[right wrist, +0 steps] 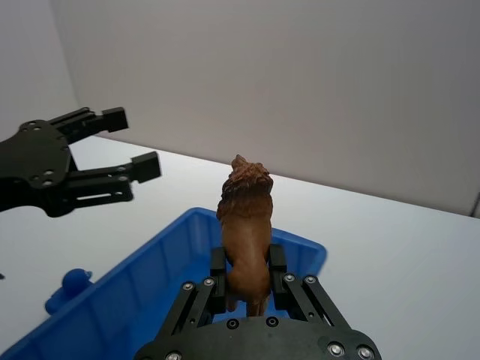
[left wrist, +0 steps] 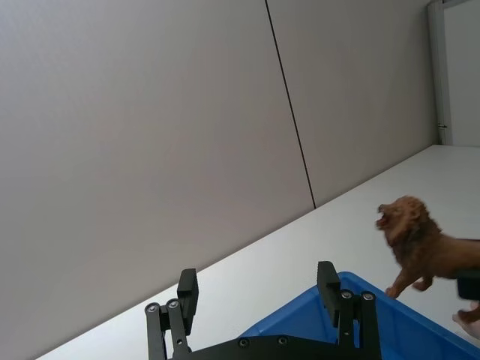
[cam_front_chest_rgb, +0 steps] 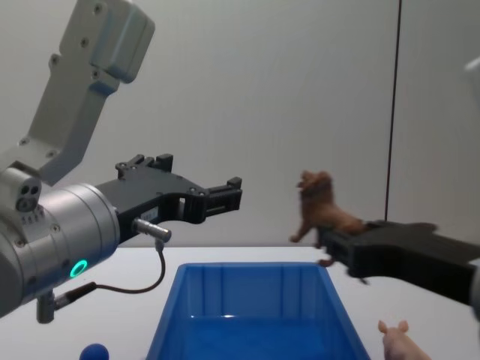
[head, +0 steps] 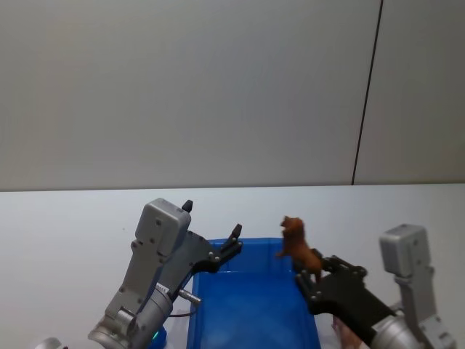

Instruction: Pick up the two dolls from the table and place them into the box.

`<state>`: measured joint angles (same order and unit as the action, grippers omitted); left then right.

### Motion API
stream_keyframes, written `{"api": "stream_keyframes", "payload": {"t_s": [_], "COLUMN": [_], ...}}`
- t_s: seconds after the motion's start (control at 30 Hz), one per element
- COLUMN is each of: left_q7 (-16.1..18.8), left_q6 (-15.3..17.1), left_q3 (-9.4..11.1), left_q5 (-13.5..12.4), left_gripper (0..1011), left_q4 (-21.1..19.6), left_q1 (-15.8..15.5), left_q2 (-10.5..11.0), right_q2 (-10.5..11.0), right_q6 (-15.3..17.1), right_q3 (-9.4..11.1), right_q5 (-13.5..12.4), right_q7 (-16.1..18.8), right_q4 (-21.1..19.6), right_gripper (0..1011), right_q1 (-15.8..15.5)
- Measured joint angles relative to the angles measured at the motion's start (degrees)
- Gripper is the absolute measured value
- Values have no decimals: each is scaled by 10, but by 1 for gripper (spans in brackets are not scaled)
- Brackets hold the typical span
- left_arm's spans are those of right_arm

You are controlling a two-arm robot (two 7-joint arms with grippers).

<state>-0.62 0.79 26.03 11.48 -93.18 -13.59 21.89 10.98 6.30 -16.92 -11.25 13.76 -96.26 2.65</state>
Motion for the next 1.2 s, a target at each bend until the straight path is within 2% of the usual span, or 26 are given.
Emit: {"api": "stream_keyframes", "payload": {"t_s": [0.07, 0.1, 0.2, 0.23, 0.3, 0.33, 0.37, 0.43, 0.53, 0.57, 0.77, 0.83, 1.2], "left_q7": [0, 0, 0, 0, 0, 0, 0, 0, 0, 0, 0, 0, 0], "left_q6": [0, 0, 0, 0, 0, 0, 0, 0, 0, 0, 0, 0, 0], "left_q3": [0, 0, 0, 0, 0, 0, 0, 0, 0, 0, 0, 0, 0], "left_q5": [0, 0, 0, 0, 0, 0, 0, 0, 0, 0, 0, 0, 0], "left_gripper": [1001, 1001, 1001, 1001, 1001, 1001, 1001, 1001, 1001, 1001, 1001, 1001, 1001], "left_q4": [0, 0, 0, 0, 0, 0, 0, 0, 0, 0, 0, 0, 0], "left_q1": [0, 0, 0, 0, 0, 0, 0, 0, 0, 0, 0, 0, 0], "left_q2": [0, 0, 0, 0, 0, 0, 0, 0, 0, 0, 0, 0, 0], "right_q2": [-9, -12, -22, -25, -30, -31, -32, -35, -37, -37, -35, -30, -8], "right_q6": [3, 4, 8, 11, 14, 15, 16, 20, 25, 26, 34, 41, 67], "right_q3": [-4, -6, -9, -11, -12, -12, -13, -13, -13, -13, -9, -5, 6], "right_q5": [1, 1, 3, 3, 5, 5, 5, 6, 7, 7, 8, 8, 5], "right_q7": [14, 18, 31, 35, 41, 42, 42, 43, 41, 40, 23, 10, -37], "right_q4": [12, 17, 32, 38, 46, 48, 50, 55, 59, 59, 57, 49, 9], "right_gripper": [325, 373, 430, 489, 546, 546, 613, 654, 792, 792, 974, 1001, 1001], "right_q1": [11, 16, 30, 35, 42, 44, 46, 51, 55, 55, 55, 50, 21]}}
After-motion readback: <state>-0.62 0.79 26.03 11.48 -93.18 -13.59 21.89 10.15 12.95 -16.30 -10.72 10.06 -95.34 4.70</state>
